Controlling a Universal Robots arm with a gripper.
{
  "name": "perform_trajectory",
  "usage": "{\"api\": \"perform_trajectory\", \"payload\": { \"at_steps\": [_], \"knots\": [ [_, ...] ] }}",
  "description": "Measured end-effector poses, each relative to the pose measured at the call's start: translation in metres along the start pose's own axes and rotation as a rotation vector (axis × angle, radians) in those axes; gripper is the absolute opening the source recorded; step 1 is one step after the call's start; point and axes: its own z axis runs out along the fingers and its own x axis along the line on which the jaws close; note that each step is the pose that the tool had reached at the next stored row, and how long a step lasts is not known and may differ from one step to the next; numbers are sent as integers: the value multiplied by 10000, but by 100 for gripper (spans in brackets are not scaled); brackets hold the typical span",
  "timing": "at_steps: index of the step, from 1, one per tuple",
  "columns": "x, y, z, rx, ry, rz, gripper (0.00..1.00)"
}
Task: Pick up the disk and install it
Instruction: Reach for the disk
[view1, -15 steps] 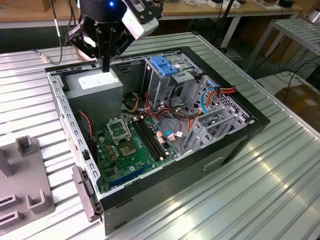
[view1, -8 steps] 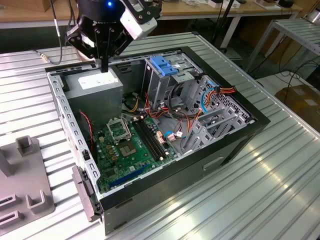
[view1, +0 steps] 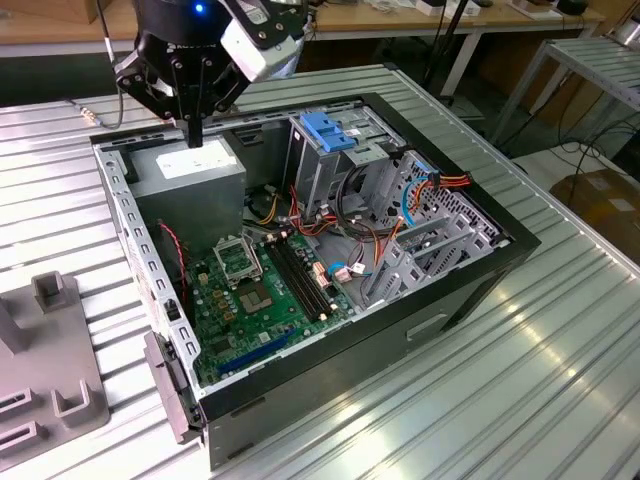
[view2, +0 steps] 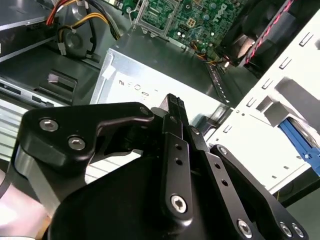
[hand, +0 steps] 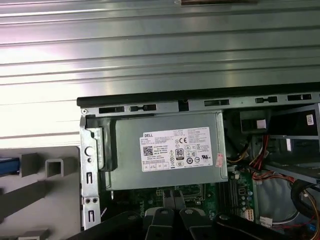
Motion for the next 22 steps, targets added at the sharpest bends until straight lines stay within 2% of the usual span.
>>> {"api": "perform_trajectory", "payload": {
  "at_steps": [5, 8, 16, 22],
  "knots": [
    [133, -1, -3, -1, -1, 0, 10],
    [246, -8, -6, -1, -1, 2, 10],
    [404, -19, -11, 0, 0, 7, 10],
    [578, -32, -15, -1, -1, 7, 10]
  ]
}}
